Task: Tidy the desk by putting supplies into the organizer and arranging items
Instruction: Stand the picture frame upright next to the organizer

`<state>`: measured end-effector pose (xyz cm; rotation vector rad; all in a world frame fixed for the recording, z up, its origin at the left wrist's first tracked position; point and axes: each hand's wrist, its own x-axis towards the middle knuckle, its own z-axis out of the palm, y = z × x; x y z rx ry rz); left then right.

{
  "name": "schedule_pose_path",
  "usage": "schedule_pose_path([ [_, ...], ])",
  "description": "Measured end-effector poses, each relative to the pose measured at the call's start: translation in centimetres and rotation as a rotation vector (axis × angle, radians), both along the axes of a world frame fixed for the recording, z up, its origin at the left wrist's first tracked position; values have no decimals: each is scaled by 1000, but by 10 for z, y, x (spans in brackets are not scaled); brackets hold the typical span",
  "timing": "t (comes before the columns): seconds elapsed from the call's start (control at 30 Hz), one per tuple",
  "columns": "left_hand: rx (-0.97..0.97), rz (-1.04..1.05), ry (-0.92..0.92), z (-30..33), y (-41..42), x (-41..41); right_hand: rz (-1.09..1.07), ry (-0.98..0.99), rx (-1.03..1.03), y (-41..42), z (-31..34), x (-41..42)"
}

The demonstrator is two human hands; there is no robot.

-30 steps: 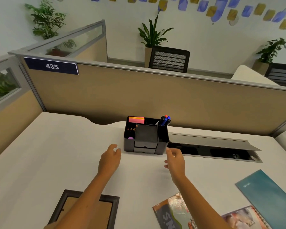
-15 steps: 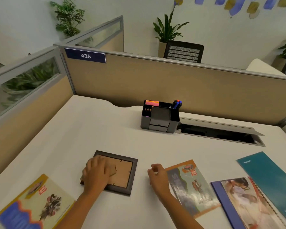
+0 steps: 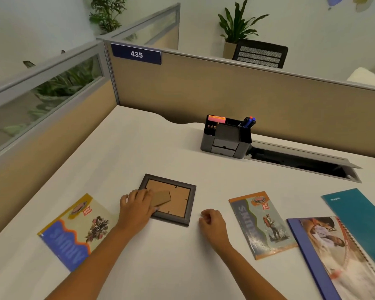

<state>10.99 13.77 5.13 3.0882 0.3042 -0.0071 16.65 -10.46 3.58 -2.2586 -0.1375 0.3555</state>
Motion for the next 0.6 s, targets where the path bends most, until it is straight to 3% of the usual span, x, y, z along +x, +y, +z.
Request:
schedule_pose_path([
  [0.3,89,-119,39,64,-7,40,-51,73,32,6,5,-1],
  [0.47,271,-280,160,93,-13,63,-83,160,106,10,15,-6],
  [0.6,154,-248,162,116,-8,78,-133,252,235,10,24,-9],
])
